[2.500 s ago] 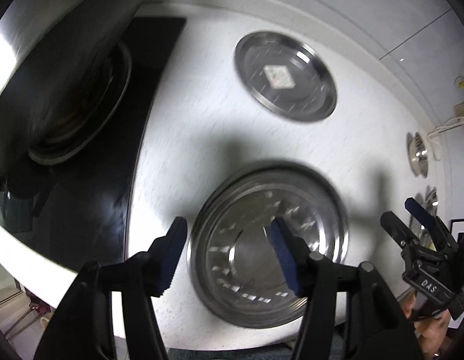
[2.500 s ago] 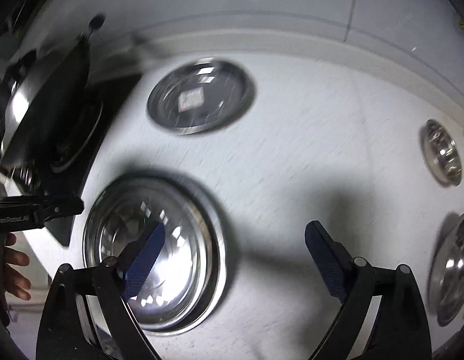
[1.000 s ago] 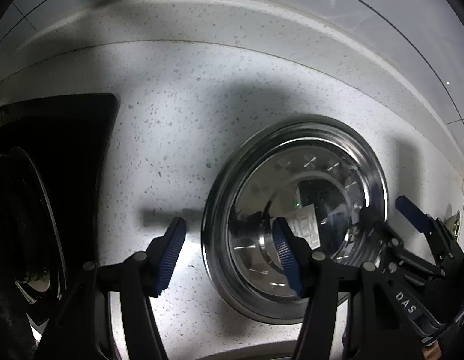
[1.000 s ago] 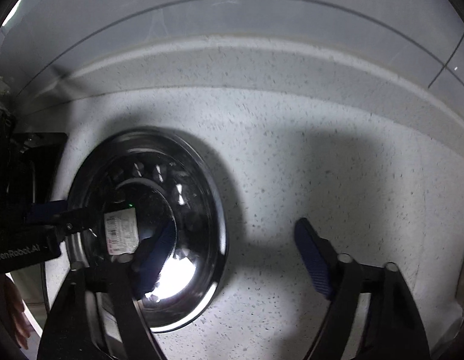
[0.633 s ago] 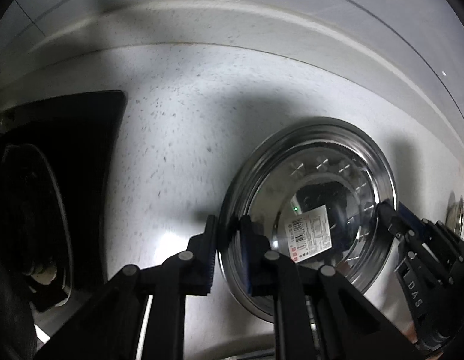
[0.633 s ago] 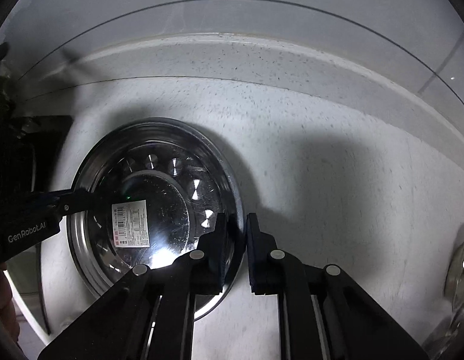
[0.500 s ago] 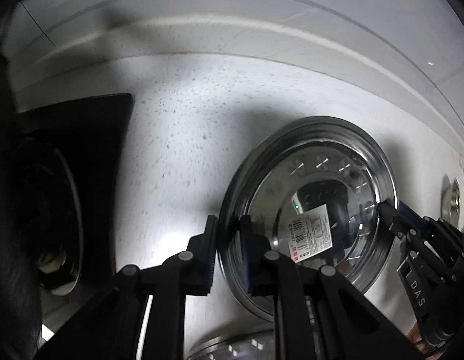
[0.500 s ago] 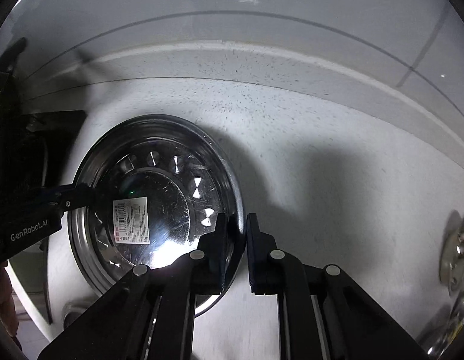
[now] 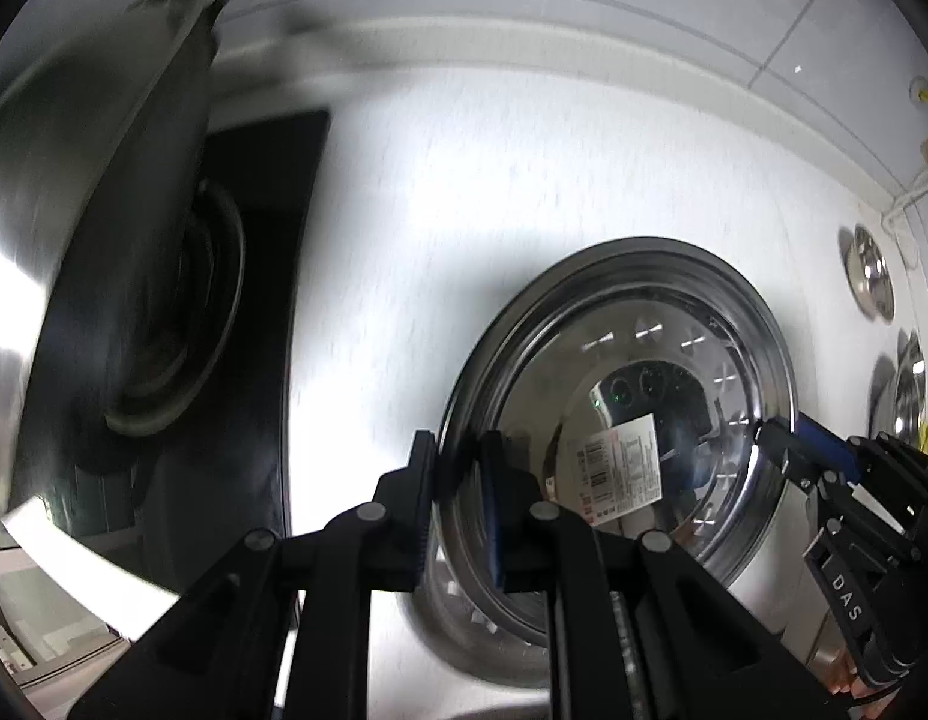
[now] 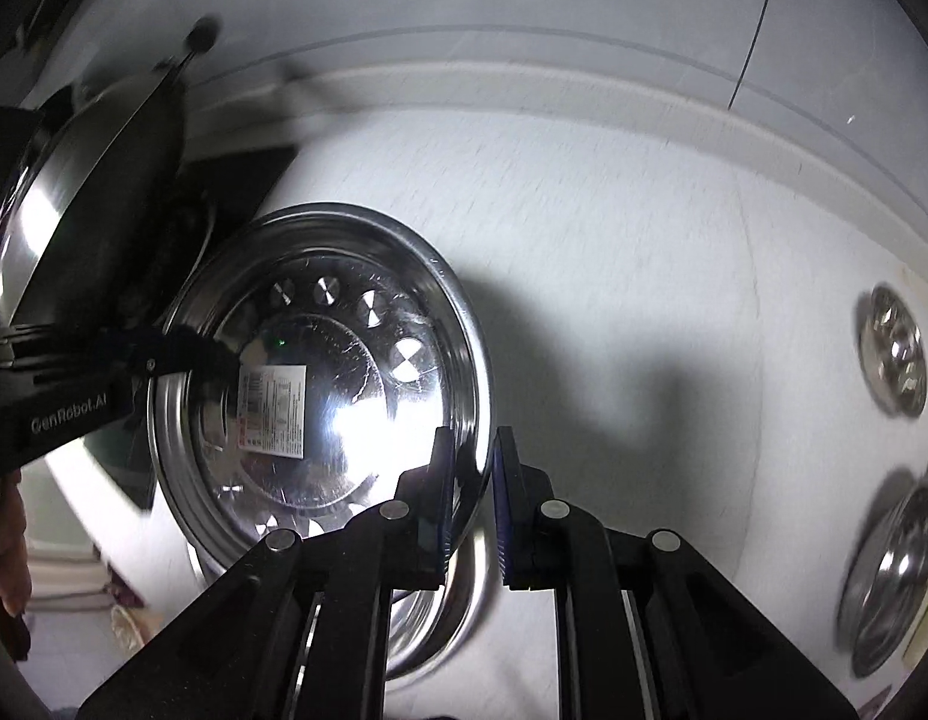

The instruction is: Organize plates and bowls

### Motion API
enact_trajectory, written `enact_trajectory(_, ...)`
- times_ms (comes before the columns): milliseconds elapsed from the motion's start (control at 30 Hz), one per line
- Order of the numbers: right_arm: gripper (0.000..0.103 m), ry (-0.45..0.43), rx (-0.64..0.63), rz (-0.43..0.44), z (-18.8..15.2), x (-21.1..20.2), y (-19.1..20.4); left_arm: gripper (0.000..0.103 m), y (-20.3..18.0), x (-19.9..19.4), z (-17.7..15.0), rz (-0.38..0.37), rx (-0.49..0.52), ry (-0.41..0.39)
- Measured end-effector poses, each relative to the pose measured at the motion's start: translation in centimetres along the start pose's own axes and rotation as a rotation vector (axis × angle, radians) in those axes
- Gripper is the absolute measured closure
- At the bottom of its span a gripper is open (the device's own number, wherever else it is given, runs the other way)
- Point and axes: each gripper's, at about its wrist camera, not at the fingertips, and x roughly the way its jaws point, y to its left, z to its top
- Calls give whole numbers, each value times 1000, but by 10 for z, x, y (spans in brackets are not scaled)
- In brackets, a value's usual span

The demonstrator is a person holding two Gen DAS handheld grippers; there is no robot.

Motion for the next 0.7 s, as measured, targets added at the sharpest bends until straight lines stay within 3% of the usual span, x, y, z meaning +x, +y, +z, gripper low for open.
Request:
enact_trajectory(267, 92, 79, -19, 10, -32, 31, 10, 89, 8, 36, -37, 23, -11, 73)
enact_trajectory(567, 92, 96, -41, 2, -19, 53, 16, 89, 2, 50, -43, 32, -26, 90)
enact_trajectory(700, 90, 94, -41, 18, -29, 46, 16, 89, 4, 54, -49, 31, -42, 84)
